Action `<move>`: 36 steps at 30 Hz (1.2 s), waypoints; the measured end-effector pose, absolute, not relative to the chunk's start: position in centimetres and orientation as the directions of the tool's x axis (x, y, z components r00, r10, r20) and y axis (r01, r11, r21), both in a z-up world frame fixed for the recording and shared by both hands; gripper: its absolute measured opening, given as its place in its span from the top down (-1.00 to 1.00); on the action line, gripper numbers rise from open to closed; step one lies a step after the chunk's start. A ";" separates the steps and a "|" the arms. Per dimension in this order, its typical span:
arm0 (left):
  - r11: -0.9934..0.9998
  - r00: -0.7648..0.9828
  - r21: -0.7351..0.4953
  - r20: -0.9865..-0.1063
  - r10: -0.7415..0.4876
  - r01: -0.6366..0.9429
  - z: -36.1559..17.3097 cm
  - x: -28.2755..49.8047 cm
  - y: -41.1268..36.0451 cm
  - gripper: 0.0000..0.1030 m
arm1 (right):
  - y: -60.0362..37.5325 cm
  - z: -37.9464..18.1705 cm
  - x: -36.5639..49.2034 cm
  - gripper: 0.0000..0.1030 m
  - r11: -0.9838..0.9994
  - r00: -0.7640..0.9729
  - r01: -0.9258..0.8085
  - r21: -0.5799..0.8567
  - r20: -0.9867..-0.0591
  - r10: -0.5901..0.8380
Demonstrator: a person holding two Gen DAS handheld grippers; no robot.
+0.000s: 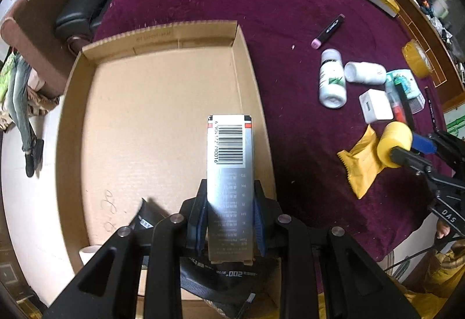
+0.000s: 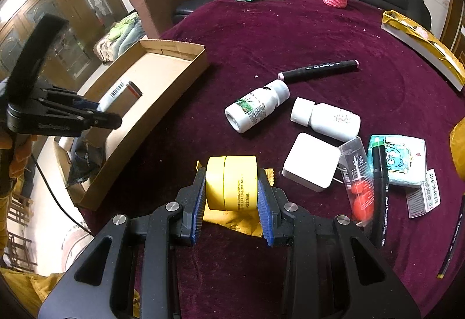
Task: Organize objects
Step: 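Lower the box into the tray with the left gripper while the right gripper drops the tape roll there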
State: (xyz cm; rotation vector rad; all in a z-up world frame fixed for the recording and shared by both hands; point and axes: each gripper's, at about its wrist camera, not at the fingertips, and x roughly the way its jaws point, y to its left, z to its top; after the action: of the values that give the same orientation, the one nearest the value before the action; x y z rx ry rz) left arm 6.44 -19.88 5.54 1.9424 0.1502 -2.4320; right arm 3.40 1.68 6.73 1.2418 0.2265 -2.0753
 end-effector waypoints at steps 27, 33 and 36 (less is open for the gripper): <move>-0.987 -0.175 -0.148 -0.975 0.136 0.060 3.0 9.5 -19.1 0.49 | -8.8 8.7 2.8 0.38 -0.504 -0.147 0.827 0.249 -0.770 -0.621; -0.984 -0.181 -0.166 -0.972 0.152 0.063 3.0 9.6 -19.0 0.49 | -11.6 8.3 2.6 0.37 -0.397 -0.097 0.886 0.240 -0.741 -0.664; -0.983 -0.177 -0.173 -0.971 0.159 0.064 2.9 9.6 -18.9 0.49 | -12.5 7.8 2.2 0.37 -0.369 -0.081 0.900 0.234 -0.740 -0.668</move>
State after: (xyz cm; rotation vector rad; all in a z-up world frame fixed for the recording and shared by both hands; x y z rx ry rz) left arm 9.64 -18.90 2.91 2.0544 0.2794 -2.4429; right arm 2.24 -12.47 7.84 0.9620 0.3398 -1.7117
